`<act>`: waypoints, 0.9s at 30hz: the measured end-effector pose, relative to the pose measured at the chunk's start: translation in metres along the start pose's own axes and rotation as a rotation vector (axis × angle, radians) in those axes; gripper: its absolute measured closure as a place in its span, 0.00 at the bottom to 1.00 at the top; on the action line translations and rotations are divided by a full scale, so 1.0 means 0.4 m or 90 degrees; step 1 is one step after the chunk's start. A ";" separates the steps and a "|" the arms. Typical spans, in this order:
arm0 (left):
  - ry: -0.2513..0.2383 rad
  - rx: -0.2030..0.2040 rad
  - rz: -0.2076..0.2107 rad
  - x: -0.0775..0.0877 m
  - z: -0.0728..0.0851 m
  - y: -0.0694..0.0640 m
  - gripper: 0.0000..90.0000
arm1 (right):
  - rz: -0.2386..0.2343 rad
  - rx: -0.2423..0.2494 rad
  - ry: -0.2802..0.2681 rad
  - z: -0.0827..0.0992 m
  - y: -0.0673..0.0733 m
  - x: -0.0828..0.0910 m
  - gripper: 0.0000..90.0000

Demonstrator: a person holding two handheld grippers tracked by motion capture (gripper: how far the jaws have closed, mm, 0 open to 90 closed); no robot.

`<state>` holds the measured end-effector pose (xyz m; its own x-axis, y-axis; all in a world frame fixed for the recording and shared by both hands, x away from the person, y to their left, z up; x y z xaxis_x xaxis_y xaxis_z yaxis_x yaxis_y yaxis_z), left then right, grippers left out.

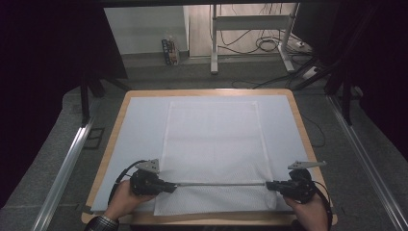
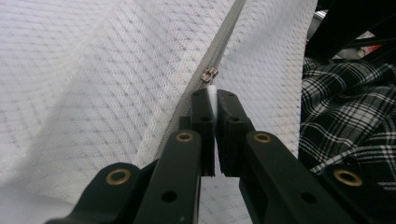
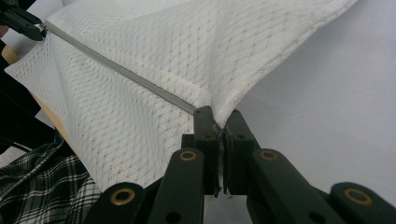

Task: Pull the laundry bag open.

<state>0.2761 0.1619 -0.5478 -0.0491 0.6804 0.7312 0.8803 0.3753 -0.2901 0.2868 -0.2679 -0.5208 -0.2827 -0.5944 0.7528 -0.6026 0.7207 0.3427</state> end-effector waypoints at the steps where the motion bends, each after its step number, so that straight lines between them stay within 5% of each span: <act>1: 0.001 0.000 -0.002 0.001 0.001 0.000 0.97 | 0.002 0.001 0.001 0.000 0.000 0.000 0.95; 27: -0.017 0.042 -0.021 0.055 0.066 0.014 0.97 | 0.000 -0.002 -0.001 0.001 -0.004 0.002 0.95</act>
<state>0.2675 0.1957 -0.5495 -0.0908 0.6835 0.7242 0.8453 0.4374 -0.3068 0.2872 -0.2697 -0.5208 -0.2837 -0.5951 0.7519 -0.5999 0.7219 0.3450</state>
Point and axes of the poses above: each handheld gripper's, and its own axes: x roughly backward along the jaws, z roughly out of its underside, y roughly to its left, the point moved 4 cm from there along -x, roughly forward along the jaws, and after that the axes turned 5 degrees about y, right-handed, at the moved point
